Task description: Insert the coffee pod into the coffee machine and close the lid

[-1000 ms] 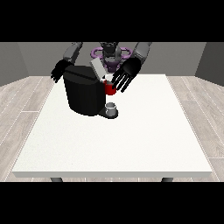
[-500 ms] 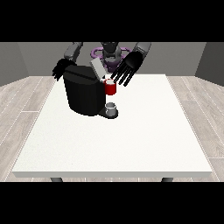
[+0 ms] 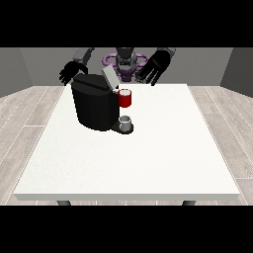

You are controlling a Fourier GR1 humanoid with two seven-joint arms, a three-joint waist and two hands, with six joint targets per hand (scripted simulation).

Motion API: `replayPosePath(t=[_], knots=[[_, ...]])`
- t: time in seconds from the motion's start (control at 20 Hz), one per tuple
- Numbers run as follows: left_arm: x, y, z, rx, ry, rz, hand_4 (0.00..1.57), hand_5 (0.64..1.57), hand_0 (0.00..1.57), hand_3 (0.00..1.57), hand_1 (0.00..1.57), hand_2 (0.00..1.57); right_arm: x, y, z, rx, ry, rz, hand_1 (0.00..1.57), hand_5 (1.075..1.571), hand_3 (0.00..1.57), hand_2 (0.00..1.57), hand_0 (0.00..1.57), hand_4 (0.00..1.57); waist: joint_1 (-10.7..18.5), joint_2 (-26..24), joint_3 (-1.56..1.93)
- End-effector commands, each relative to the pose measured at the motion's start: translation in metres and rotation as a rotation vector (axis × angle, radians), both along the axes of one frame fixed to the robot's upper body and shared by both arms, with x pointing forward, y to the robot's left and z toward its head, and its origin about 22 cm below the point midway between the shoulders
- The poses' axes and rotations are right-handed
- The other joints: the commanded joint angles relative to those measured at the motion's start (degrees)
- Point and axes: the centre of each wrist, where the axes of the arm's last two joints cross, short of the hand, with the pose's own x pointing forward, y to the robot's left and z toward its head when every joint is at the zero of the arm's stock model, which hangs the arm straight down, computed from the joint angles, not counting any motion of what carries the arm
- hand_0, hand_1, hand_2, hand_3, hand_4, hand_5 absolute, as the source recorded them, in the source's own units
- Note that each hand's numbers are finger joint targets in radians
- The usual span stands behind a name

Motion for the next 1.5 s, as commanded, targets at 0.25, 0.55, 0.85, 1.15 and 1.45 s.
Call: replayPosePath(t=[0.25, 0.55, 0.85, 1.15, 1.45], knots=[[-0.026, -0.008, -0.104, -0.586, 0.146, 0.045, 0.24, 1.571, 0.0, 0.0, 0.0, 0.0, -0.024, -0.026, -0.014, -0.066, 0.042, -0.004, 0.0, 1.571, 0.0, 0.0, 0.0, 0.36, 6.2, -10.9, -0.11], [-0.06, -0.01, -0.168, -0.709, 0.227, 0.084, 0.0, 1.571, 0.0, 0.0, 0.0, 0.0, -0.023, -0.022, 0.004, -0.065, 0.057, 0.111, 0.0, 1.571, 0.0, 0.0, 0.0, 0.26, 9.9, -17.9, -0.05], [-0.078, -0.005, -0.188, -0.843, 0.328, 0.091, 0.0, 1.571, 0.0, 0.0, 0.0, 0.0, -0.009, -0.036, 0.031, -0.084, 0.013, 0.142, 0.0, 1.571, 0.0, 0.0, 0.0, 0.0, 14.2, -19.2, 0.0], [-0.096, -0.01, -0.2, -0.902, 0.33, 0.081, 0.0, 1.571, 0.0, 0.0, 0.0, 0.0, 0.001, -0.029, 0.043, -0.137, 0.031, 0.218, 0.0, 1.571, 0.0, 0.0, 0.0, 0.0, 17.7, -18.9, 0.0], [-0.096, -0.033, -0.184, -0.983, 0.28, 0.047, 0.0, 1.571, 0.0, 0.0, 0.0, 0.0, 0.022, -0.01, 0.05, -0.169, -0.022, 0.236, 0.0, 1.571, 0.0, 0.0, 0.0, 0.0, 19.1, -14.2, 0.01]])
